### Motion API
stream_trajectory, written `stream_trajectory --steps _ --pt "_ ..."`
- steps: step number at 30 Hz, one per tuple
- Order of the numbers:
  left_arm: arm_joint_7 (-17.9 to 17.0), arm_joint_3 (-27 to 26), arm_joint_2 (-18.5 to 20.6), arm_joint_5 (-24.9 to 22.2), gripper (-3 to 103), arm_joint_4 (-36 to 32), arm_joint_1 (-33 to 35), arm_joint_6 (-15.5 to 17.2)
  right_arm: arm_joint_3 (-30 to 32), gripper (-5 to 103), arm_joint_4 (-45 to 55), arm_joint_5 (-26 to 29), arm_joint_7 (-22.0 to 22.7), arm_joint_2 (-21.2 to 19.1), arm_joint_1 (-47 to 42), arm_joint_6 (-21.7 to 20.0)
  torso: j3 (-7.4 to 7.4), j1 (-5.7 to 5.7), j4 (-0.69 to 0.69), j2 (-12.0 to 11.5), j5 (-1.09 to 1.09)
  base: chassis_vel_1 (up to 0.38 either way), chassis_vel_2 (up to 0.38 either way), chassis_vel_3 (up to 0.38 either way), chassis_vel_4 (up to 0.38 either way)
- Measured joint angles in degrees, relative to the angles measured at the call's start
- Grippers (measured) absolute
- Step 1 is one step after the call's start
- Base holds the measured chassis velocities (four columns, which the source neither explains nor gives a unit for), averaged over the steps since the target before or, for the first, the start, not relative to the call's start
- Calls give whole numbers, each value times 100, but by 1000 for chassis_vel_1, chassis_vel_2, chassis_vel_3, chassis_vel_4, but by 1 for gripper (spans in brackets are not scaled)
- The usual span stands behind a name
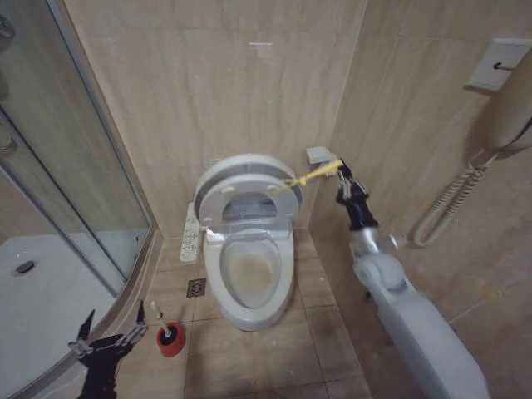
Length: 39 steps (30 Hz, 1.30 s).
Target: Open the toilet lid, clean the toilet bowl with a toilet brush, close the toilet lid, and flush.
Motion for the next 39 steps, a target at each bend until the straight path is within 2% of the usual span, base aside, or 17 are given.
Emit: stream_trajectory --steps 2,7,9,15,18,23,28,32,39 --pt "4 -160 -47 -2 100 -48 94 -48 -251 0 -604 29 -91 186 610 -57 0 0 -1 0 0 0 0 0 0" --pt "6 -310 -93 -14 100 -41 202 -149 -521 0 -1369 76 -220 439 1252 -162 0 0 -3 0 1 0 0 0 0" --pt "4 -361 -124 -23 100 39 228 -230 -646 0 -1969 77 -372 634 1767 -225 0 0 -1 1 0 0 0 0 0" --pt "5 -394 -108 -105 100 189 121 -270 -700 0 -2854 17 -609 926 2466 -307 0 0 -1 0 0 0 0 0 0" --pt "16 -414 33 -194 100 406 -119 -208 -712 0 -3464 -36 -768 1094 2867 -383 0 1 -1 0 -1 0 0 0 0" --pt "24 -405 218 -327 100 664 -396 -74 -715 0 -4314 -152 -1041 1323 3327 -498 1 1 0 0 0 0 0 0 0" --pt "39 -376 274 -369 100 760 -483 -64 -649 0 -4668 -269 -1123 1499 3493 -595 1 1 1 0 -1 0 0 0 0" --pt "96 -350 367 -465 100 837 -580 -87 -425 0 -5189 -653 -1141 1872 3669 -687 1 1 4 -1 0 0 0 0 0" --pt "130 -345 423 -501 100 845 -613 -118 -303 0 -5262 -797 -1119 1983 3682 -748 1 1 1 -1 1 0 0 0 0"
